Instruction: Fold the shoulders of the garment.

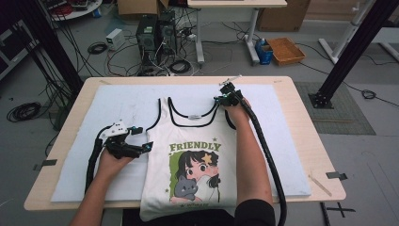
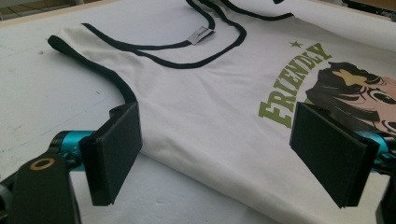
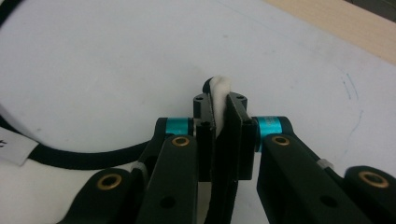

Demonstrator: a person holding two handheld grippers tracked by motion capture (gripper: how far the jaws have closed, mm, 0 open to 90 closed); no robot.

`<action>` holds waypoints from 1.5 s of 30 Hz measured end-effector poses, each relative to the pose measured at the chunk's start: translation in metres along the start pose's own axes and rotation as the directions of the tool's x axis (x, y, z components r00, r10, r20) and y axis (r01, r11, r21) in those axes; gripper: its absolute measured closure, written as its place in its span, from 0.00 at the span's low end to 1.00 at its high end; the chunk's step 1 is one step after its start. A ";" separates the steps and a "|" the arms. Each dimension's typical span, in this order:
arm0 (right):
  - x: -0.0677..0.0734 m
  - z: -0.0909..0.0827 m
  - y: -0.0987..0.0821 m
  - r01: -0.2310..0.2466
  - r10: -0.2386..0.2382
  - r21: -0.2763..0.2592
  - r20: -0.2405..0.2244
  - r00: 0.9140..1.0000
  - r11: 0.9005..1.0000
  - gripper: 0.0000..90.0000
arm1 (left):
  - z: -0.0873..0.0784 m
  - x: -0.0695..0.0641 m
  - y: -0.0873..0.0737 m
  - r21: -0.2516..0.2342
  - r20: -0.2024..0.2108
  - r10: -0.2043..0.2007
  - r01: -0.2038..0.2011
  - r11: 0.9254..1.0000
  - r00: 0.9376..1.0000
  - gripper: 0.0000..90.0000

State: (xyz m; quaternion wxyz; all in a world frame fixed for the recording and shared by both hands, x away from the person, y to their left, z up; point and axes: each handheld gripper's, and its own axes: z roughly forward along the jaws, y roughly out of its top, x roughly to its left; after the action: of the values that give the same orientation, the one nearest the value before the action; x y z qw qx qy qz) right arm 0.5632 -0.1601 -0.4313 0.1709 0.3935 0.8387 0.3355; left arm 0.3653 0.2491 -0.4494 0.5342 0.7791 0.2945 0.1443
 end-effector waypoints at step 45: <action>0.096 -0.108 -0.089 0.126 -0.168 -0.213 -0.194 0.966 0.969 0.92 | 0.003 0.000 0.001 0.032 -0.009 0.003 -0.003 0.999 1.000 0.19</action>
State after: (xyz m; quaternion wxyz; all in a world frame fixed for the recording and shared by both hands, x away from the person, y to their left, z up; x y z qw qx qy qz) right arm 0.3949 -0.1731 -0.4182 0.1440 0.2730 0.8412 0.4439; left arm 0.3672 0.2462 -0.4494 0.5201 0.7874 0.2980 0.1436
